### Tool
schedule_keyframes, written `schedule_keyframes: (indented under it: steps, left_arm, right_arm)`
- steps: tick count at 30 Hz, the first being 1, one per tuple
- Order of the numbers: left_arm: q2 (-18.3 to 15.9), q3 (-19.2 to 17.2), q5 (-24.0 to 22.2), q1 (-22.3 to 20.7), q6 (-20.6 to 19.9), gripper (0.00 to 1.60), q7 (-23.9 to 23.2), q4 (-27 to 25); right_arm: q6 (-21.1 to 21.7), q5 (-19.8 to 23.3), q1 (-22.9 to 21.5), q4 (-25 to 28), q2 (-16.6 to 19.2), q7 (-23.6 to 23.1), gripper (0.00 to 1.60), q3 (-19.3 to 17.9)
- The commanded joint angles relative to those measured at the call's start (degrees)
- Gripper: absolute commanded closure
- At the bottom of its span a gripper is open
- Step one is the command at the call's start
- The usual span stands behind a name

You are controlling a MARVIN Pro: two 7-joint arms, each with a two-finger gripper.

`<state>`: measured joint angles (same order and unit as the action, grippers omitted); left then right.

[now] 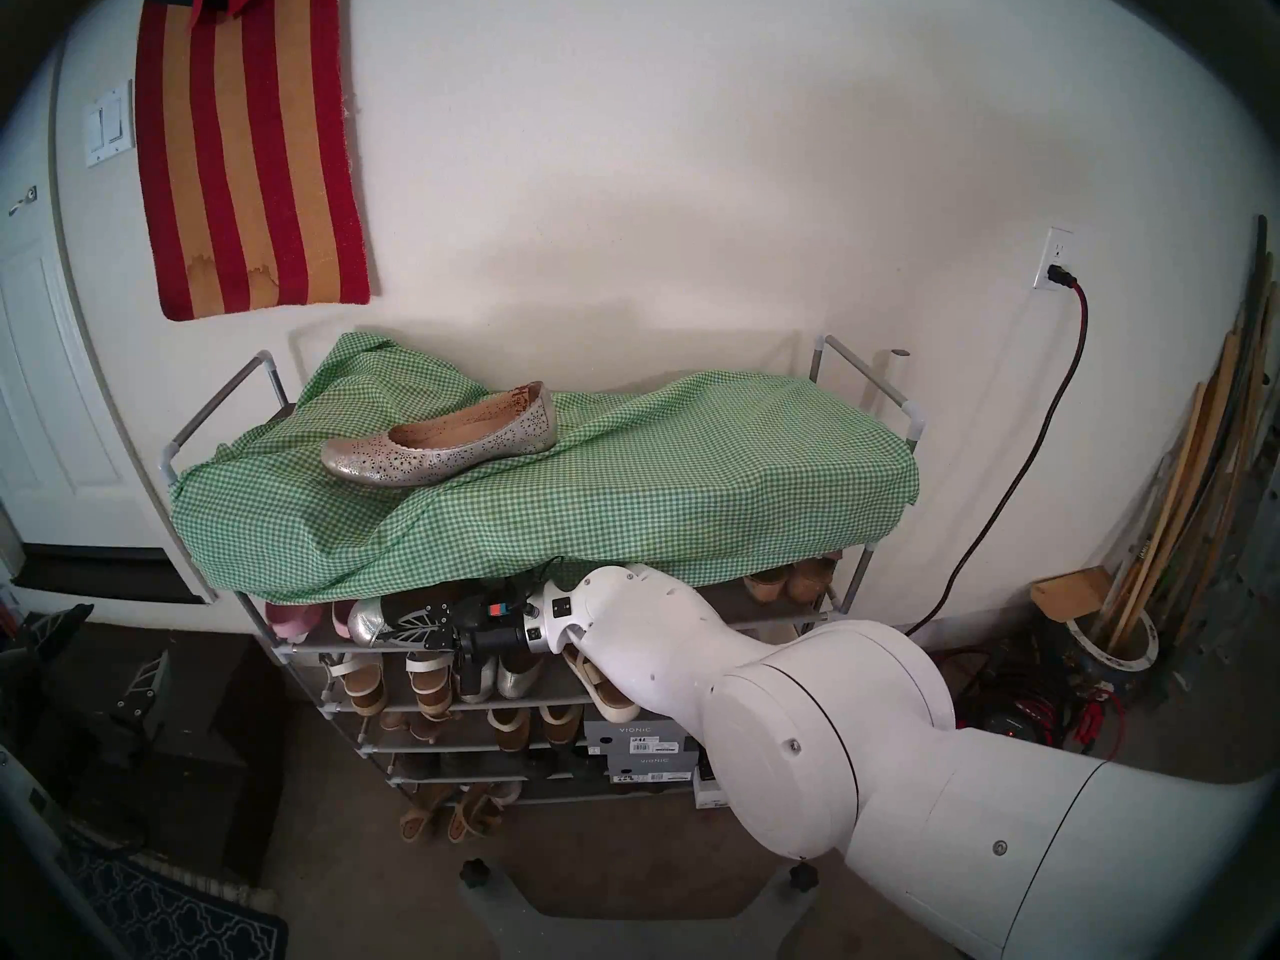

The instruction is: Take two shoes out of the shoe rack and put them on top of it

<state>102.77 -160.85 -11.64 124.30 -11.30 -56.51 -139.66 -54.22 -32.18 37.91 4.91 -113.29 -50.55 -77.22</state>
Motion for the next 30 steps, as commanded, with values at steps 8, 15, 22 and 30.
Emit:
schedule_keyframes:
  steps: [8,15,22,30]
  left_arm:
    - [0.06,0.06,-0.10,-0.05,0.04,0.00,-0.17,-0.34]
    - [0.03,0.03,-0.09,-0.08,0.08,0.00,-0.25,-0.34]
    - [0.01,0.01,-0.09,-0.10,0.12,0.00,-0.31,-0.34]
    - [0.01,-0.02,-0.09,-0.13,0.15,0.00,-0.39,-0.34]
  right_arm:
    - [-0.78,1.07,-2.41,2.04,-1.71,-3.65,1.60,-0.27]
    - [-0.78,1.46,-3.02,2.10,-1.71,-3.53,1.60,-0.61]
    - [-0.78,1.62,-3.25,1.92,-1.71,-3.62,1.60,-1.15]
    - [-0.78,1.69,-3.11,1.51,-1.71,-3.96,1.60,-1.65]
